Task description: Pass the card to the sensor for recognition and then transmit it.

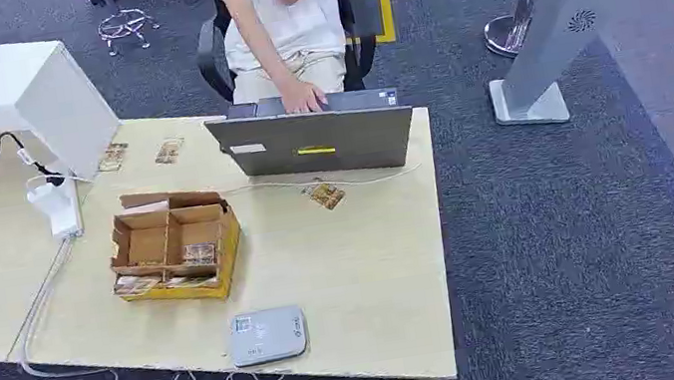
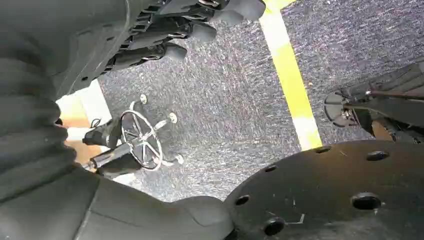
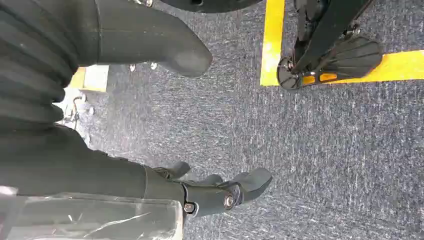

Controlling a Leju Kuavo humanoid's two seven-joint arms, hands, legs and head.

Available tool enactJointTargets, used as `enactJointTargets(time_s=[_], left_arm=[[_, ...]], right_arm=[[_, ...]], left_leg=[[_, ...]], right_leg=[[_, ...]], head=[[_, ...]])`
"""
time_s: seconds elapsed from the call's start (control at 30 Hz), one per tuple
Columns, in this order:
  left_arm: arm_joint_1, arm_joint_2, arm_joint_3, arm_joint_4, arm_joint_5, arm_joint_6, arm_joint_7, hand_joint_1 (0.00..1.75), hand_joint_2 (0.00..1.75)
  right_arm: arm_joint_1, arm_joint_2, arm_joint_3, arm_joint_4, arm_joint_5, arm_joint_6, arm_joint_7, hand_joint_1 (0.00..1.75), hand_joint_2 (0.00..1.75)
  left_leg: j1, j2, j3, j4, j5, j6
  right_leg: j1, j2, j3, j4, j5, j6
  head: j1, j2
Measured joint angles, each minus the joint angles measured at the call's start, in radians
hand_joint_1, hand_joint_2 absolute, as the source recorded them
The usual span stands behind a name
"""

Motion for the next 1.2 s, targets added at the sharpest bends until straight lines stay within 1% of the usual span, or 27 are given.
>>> enactJointTargets(time_s=[0.13, 0.17, 0.37, 0.67, 1.1, 1.13, 1.2], left_arm=[[-0.001, 0.000, 0.001, 0.000, 0.000, 0.000, 0.000, 0.00, 1.75], [-0.003, 0.000, 0.011, 0.000, -0.002, 0.001, 0.000, 0.00, 1.75], [-0.023, -0.008, 0.147, 0.000, -0.021, 0.019, -0.018, 0.00, 1.75], [-0.069, -0.028, 0.422, 0.012, -0.051, 0.050, -0.051, 0.00, 1.75], [-0.140, -0.069, 0.849, 0.064, -0.088, 0.082, -0.114, 0.00, 1.75], [-0.147, -0.071, 0.883, 0.070, -0.092, 0.086, -0.119, 0.00, 1.75], [-0.161, -0.079, 0.963, 0.081, -0.097, 0.091, -0.133, 0.00, 1.75]], right_arm=[[-0.003, 0.000, 0.002, -0.001, 0.000, 0.000, 0.000, 0.00, 1.75], [-0.007, 0.000, 0.011, -0.001, 0.003, 0.000, 0.001, 0.00, 1.75], [-0.058, 0.011, 0.084, -0.011, 0.034, 0.000, 0.028, 0.00, 1.75], [-0.155, 0.058, 0.202, -0.015, 0.072, 0.000, 0.080, 0.00, 1.75], [-0.302, 0.137, 0.370, -0.011, 0.109, 0.000, 0.153, 0.00, 1.75], [-0.314, 0.145, 0.384, -0.010, 0.111, 0.000, 0.156, 0.00, 0.00], [-0.341, 0.159, 0.415, -0.006, 0.117, 0.000, 0.170, 0.00, 0.00]], left_leg=[[0.000, 0.000, 0.000, 0.000, 0.000, 0.000], [0.000, 0.000, 0.000, 0.000, 0.000, 0.000], [0.000, 0.000, 0.000, 0.000, 0.001, 0.001], [0.000, 0.000, 0.000, 0.000, 0.003, 0.000], [0.000, -0.001, 0.000, 0.000, 0.004, 0.000], [0.000, -0.001, 0.000, 0.000, 0.004, 0.000], [0.000, -0.001, 0.000, 0.000, 0.004, 0.000]], right_leg=[[0.000, 0.000, 0.000, 0.000, 0.000, 0.000], [0.000, 0.000, 0.000, 0.000, 0.000, 0.000], [0.000, -0.001, 0.000, 0.000, 0.000, 0.000], [0.000, -0.001, 0.000, 0.001, 0.001, 0.000], [0.000, -0.001, 0.000, 0.002, 0.001, 0.000], [0.000, -0.001, 0.000, 0.002, 0.001, 0.000], [0.000, -0.001, 0.000, 0.002, 0.001, 0.000]], head=[[0.000, 0.000], [0.000, 0.000], [0.000, 0.000], [0.000, 0.000], [-0.001, 0.000], [-0.001, 0.000], [0.000, 0.000]])
